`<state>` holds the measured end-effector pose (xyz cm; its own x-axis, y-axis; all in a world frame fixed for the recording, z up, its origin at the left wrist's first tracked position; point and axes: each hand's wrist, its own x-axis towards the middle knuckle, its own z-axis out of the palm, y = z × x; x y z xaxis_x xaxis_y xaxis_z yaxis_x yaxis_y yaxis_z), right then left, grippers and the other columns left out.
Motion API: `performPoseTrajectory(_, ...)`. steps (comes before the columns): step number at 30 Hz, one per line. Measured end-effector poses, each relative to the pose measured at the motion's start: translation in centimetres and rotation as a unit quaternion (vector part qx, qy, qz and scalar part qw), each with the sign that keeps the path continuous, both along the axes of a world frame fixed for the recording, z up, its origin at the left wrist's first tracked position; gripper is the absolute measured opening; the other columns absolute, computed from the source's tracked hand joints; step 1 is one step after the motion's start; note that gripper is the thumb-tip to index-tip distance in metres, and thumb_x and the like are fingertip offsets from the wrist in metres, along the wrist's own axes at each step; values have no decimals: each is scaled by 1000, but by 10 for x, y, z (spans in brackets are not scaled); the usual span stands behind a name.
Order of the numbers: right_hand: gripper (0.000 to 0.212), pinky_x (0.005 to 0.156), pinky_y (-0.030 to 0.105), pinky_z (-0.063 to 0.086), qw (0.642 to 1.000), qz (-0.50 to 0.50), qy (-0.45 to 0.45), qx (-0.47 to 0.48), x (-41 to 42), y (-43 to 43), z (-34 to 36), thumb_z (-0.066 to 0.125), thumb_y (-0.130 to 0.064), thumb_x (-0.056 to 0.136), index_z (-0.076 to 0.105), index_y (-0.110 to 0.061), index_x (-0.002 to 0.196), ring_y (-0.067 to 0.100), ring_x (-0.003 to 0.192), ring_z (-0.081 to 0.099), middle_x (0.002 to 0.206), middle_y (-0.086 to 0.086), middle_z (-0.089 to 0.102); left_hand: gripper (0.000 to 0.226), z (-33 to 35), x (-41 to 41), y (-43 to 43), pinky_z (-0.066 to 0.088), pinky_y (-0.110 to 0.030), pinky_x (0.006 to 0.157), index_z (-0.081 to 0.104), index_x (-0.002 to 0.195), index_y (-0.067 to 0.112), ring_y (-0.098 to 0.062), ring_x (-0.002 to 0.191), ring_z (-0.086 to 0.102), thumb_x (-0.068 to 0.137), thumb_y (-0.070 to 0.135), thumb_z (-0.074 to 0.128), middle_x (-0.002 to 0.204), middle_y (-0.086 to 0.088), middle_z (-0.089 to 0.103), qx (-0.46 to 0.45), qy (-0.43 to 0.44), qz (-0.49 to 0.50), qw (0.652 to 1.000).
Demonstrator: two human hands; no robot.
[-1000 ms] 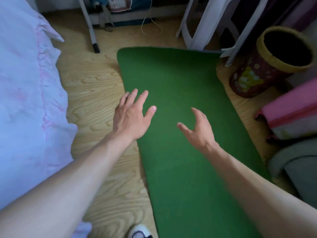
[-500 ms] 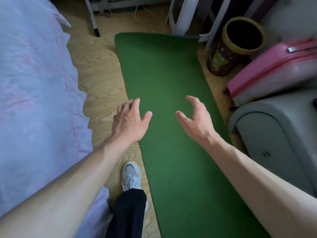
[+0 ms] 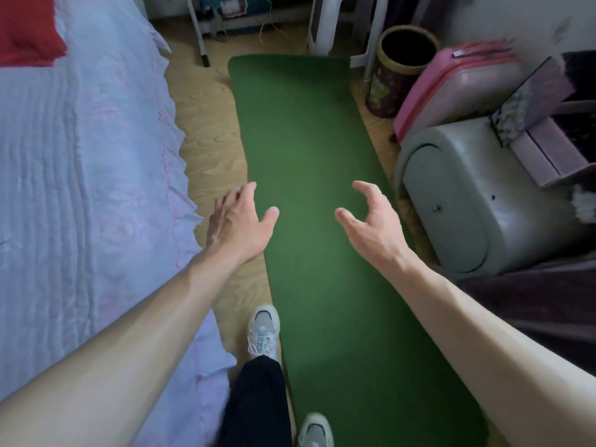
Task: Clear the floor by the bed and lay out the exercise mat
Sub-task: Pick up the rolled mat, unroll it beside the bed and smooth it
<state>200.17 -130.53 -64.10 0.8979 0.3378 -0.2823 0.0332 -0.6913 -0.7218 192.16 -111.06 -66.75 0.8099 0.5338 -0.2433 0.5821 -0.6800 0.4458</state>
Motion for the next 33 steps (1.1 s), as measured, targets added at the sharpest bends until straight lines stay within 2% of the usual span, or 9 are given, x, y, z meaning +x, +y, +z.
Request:
performPoseTrajectory(4, 60, 114, 25, 26, 1000, 10, 10, -5, -48, -35, -1, 62, -27, 96, 39, -19, 151, 17, 143, 38, 155, 3, 43, 63, -8, -59, -39, 35, -44, 109, 37, 146, 13, -36, 134, 37, 93, 43, 54, 146, -14, 46, -11, 14, 11, 1000)
performPoseTrajectory(10, 60, 119, 34, 31, 999, 1, 29, -29, -109, -89, -21, 62, -26, 96, 39, -18, 150, 17, 144, 38, 155, 3, 44, 63, -41, -134, -102, 33, -43, 110, 34, 148, 15, -34, 136, 36, 94, 43, 53, 150, -10, 42, -43, 62, 4, 997)
performPoseTrajectory(15, 60, 121, 36, 30, 998, -2, 43, -35, -154, -130, 7, 63, -26, 96, 39, -20, 151, 15, 145, 35, 157, 1, 41, 56, -34, -185, -124, 35, -42, 106, 41, 140, 14, -35, 131, 39, 94, 42, 55, 145, -12, 46, -49, 93, 4, 994)
performPoseTrajectory(18, 61, 114, 21, 23, 999, 34, 17, -28, -156, -144, 21, 63, -25, 96, 37, -21, 152, 12, 145, 33, 157, 0, 39, 54, -21, -186, -134, 34, -43, 106, 43, 138, 12, -36, 131, 39, 95, 42, 54, 144, -14, 47, -37, 89, 22, 995)
performPoseTrajectory(20, 62, 110, 17, 20, 999, 48, -13, -13, -147, -147, 26, 62, -25, 96, 37, -21, 152, 10, 145, 33, 157, -2, 38, 54, -19, -175, -144, 34, -43, 107, 43, 139, 11, -37, 131, 39, 95, 41, 53, 143, -15, 48, -13, 62, 22, 998)
performPoseTrajectory(24, 61, 109, 17, 21, 998, 49, -14, 25, -136, -176, 20, 62, -25, 96, 37, -21, 152, 11, 145, 33, 157, -1, 39, 60, -26, -169, -190, 35, -43, 108, 38, 146, 14, -35, 133, 37, 95, 42, 51, 148, -12, 45, -9, 46, 25, 999)
performPoseTrajectory(29, 63, 109, 16, 18, 995, 91, -26, 33, -128, -255, -5, 62, -24, 96, 36, -20, 153, 11, 146, 33, 158, -1, 38, 60, -50, -177, -263, 37, -44, 108, 41, 144, 12, -36, 130, 43, 93, 40, 56, 141, -16, 51, 12, 23, 62, 998)
performPoseTrajectory(33, 64, 115, 23, 22, 993, 118, -8, 6, -138, -338, -39, 63, -26, 96, 35, -20, 153, 14, 146, 33, 158, 1, 38, 63, -82, -199, -347, 35, -45, 110, 40, 143, 10, -38, 132, 43, 91, 40, 57, 143, -19, 50, -19, 41, 156, 987)
